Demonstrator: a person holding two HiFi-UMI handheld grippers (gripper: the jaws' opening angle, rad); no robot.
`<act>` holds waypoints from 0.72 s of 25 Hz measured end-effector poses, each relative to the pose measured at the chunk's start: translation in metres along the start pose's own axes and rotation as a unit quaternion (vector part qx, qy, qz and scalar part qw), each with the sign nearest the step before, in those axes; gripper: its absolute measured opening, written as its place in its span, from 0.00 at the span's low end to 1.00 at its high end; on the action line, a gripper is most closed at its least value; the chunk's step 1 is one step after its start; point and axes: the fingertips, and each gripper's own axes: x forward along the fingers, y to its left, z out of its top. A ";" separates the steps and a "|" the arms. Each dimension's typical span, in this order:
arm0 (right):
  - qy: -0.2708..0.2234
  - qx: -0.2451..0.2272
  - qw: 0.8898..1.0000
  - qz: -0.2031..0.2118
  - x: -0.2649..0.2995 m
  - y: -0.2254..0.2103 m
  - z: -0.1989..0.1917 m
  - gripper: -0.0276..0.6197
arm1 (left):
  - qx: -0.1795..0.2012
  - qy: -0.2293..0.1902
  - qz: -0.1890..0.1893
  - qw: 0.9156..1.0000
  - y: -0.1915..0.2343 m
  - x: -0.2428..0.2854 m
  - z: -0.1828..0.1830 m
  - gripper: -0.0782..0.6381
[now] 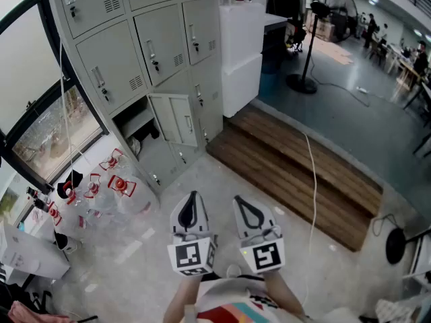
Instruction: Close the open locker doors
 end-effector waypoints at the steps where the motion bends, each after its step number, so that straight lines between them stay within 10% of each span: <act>1: 0.000 0.004 1.000 0.000 -0.001 -0.002 -0.001 0.05 | -0.002 0.001 0.002 1.000 -0.001 -0.001 0.001 0.12; 18: -0.036 0.023 0.999 0.007 -0.008 -0.002 0.000 0.05 | -0.013 0.011 0.015 1.000 -0.002 -0.008 -0.011 0.12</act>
